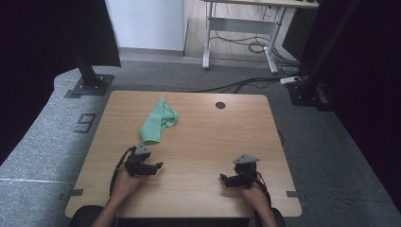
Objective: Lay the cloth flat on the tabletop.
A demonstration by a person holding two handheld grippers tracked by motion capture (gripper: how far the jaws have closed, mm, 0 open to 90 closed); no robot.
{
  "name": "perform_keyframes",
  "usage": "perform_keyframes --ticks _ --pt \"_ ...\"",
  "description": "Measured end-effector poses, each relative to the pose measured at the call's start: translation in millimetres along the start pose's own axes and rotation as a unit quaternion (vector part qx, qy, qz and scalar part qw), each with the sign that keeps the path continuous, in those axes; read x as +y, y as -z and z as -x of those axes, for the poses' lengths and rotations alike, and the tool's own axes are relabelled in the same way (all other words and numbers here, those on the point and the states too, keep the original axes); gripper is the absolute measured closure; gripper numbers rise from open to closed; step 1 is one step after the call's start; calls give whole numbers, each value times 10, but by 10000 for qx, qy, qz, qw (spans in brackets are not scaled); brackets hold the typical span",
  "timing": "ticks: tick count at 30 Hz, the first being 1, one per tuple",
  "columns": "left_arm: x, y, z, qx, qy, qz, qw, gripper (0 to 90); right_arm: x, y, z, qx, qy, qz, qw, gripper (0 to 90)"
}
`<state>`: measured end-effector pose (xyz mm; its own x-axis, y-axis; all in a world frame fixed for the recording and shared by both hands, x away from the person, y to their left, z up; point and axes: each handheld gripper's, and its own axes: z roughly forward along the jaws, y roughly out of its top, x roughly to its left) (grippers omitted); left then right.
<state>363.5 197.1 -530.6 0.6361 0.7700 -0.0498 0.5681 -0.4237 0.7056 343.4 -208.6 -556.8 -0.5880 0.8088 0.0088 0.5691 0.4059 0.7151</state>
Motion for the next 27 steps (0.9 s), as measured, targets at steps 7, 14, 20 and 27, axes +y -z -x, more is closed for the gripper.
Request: perform_keyframes --ticks 7,14,20,27 --pt "195 -34 -14 16 -188 56 9998 373 6 -5 -4 -15 -19 -2 10000 0" --pt "450 -82 -57 53 -315 165 9994 429 6 -6 -5 -16 -19 -4 10000 0" --pt "586 -143 -123 162 -356 134 9991 511 6 -6 -4 -16 -20 -3 10000 0" --pt "700 -245 -326 261 -142 147 9995 593 6 -6 -5 -16 -21 -4 10000 0"
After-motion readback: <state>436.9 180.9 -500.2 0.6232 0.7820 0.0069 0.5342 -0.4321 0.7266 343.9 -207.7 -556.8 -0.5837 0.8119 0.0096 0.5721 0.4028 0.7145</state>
